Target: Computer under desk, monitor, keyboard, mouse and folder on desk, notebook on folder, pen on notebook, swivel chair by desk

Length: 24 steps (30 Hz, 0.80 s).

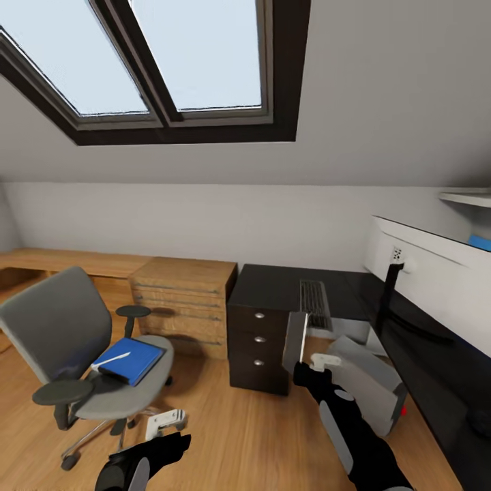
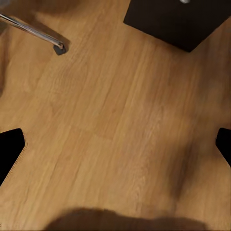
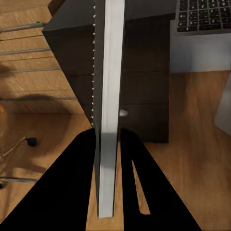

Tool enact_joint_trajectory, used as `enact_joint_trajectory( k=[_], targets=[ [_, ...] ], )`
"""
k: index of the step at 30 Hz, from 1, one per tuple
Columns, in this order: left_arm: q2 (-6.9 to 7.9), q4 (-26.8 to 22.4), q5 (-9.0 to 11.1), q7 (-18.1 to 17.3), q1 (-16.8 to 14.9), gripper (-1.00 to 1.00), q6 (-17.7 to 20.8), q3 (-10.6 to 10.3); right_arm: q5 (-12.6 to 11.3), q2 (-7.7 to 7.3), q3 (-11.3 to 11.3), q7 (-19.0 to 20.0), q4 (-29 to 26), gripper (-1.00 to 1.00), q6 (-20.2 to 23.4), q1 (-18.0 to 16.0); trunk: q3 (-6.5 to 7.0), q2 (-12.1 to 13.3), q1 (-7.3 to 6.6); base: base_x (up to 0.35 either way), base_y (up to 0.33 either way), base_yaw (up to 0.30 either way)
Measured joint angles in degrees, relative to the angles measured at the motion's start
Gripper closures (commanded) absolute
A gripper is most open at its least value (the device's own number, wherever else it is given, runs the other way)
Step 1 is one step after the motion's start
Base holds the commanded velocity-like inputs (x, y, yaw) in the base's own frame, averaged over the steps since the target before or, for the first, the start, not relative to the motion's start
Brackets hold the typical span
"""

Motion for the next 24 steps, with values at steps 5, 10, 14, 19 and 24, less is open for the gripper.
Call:
enact_joint_trajectory(
  k=[5,10,14,19,24],
  targets=[
    [0.00,0.01,-0.06,-0.01,0.01,-1.00,-0.03,-0.12,-0.19,-0.21,0.79,4.09,0.03,1.00,-0.04,0.38,0.00,0.00,0.00,0.288,0.038,0.051],
    [-0.06,0.02,-0.09,-0.01,0.00,-1.00,-0.04,-0.19,0.02,-0.27,0.91,5.85,0.12,1.00,-0.04,0.45,0.00,0.00,-0.01,0.305,0.006,0.007],
    [-0.09,0.01,-0.11,-0.05,-0.01,-1.00,-0.03,-0.20,-0.09,-0.17,1.04,6.64,-0.07,1.00,0.40,0.56,0.00,0.00,-0.01,0.309,0.020,0.001],
    [-0.09,-0.02,-0.11,-0.07,0.01,-1.00,-0.09,-0.20,-0.14,-0.09,1.25,7.17,-0.13,1.00,0.97,0.61,0.00,-0.01,-0.01,0.315,0.065,0.000],
    [-0.09,-1.37,-0.15,-0.20,0.03,-1.00,-0.25,-0.09,-0.15,-0.03,1.25,7.23,-0.13,1.00,1.08,0.62,0.00,-0.01,-0.01,0.317,0.084,0.000]
  ],
)
